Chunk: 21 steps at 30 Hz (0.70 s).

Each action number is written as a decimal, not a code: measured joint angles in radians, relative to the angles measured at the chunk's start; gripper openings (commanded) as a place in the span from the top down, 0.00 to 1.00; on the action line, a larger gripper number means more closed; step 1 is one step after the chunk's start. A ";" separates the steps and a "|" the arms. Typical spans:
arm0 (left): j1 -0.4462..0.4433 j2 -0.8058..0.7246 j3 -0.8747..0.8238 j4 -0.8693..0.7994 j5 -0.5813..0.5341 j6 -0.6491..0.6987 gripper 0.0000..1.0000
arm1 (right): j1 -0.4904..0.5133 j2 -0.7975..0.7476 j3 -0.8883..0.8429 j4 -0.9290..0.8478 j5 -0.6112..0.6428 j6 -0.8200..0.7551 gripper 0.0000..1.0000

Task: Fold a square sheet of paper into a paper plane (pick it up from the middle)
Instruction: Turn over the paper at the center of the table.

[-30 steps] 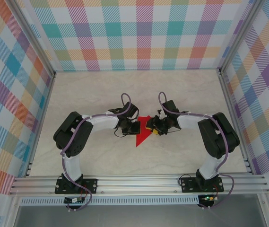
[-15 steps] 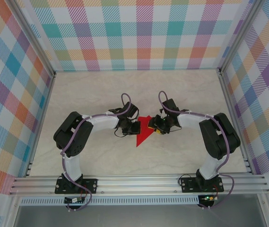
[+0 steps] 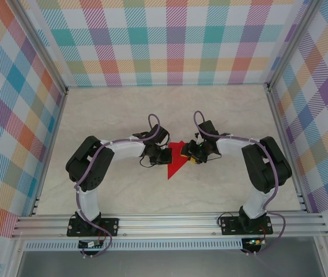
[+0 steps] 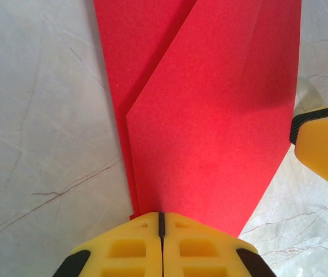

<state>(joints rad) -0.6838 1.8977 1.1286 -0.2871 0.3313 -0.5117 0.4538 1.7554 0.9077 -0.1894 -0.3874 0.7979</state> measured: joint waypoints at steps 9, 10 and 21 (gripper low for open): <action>0.000 0.009 -0.007 0.037 0.035 -0.013 0.94 | 0.022 0.004 0.013 0.038 -0.044 0.003 0.52; 0.000 0.009 -0.008 0.039 0.035 -0.015 0.94 | 0.023 0.004 0.013 0.039 -0.045 0.003 0.51; 0.006 -0.002 -0.045 0.101 0.046 -0.049 0.94 | 0.012 -0.023 -0.080 0.195 -0.070 0.102 0.51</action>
<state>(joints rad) -0.6781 1.8961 1.0840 -0.1864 0.3775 -0.5606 0.4660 1.7321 0.8280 0.0059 -0.4576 0.8997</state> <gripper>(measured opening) 0.060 0.492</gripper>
